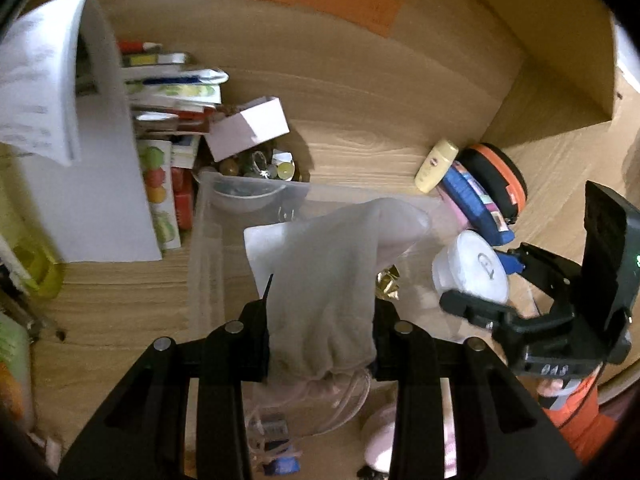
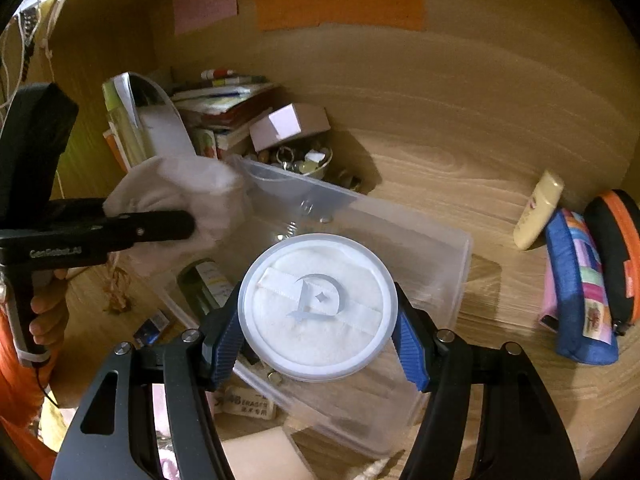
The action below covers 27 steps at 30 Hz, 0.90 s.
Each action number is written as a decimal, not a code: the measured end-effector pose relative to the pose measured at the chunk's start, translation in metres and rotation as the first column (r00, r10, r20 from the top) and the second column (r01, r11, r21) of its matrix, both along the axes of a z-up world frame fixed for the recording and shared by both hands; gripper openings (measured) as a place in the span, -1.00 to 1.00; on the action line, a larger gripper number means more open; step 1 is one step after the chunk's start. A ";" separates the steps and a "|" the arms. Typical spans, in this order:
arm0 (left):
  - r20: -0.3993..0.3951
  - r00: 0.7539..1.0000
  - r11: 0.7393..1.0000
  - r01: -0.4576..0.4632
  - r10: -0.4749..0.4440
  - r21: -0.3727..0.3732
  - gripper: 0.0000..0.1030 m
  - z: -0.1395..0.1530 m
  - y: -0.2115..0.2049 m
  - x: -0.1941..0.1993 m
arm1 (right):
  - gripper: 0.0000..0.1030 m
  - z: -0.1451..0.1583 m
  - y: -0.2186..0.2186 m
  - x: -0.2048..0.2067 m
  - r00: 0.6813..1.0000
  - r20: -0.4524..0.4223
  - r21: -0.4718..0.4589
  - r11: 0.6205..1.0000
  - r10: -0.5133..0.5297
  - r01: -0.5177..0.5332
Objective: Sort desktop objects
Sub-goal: 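Carry cloth bag and white lid into the clear box and release both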
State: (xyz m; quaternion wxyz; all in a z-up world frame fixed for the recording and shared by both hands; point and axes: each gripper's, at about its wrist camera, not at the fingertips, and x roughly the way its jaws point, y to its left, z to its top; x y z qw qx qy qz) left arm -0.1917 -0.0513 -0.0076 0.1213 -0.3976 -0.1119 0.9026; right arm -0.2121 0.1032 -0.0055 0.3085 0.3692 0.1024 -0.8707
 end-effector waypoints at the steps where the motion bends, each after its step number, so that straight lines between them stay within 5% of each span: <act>1: 0.007 1.000 1.000 -0.002 0.002 -0.002 -0.34 -0.003 0.002 -0.003 | 0.21 -0.003 -0.002 -0.002 1.000 0.004 0.005 1.000 0.003 -0.003; 18: 0.109 0.994 1.000 -0.006 0.007 -0.014 -0.32 -0.028 0.043 -0.031 | 0.21 -0.028 -0.023 -0.019 1.000 0.004 0.148 0.989 0.024 -0.025; 27: 0.142 0.989 0.999 -0.045 0.041 0.025 -0.02 -0.034 0.031 -0.033 | 0.25 -0.029 -0.020 -0.029 0.998 0.059 0.153 0.988 -0.003 -0.006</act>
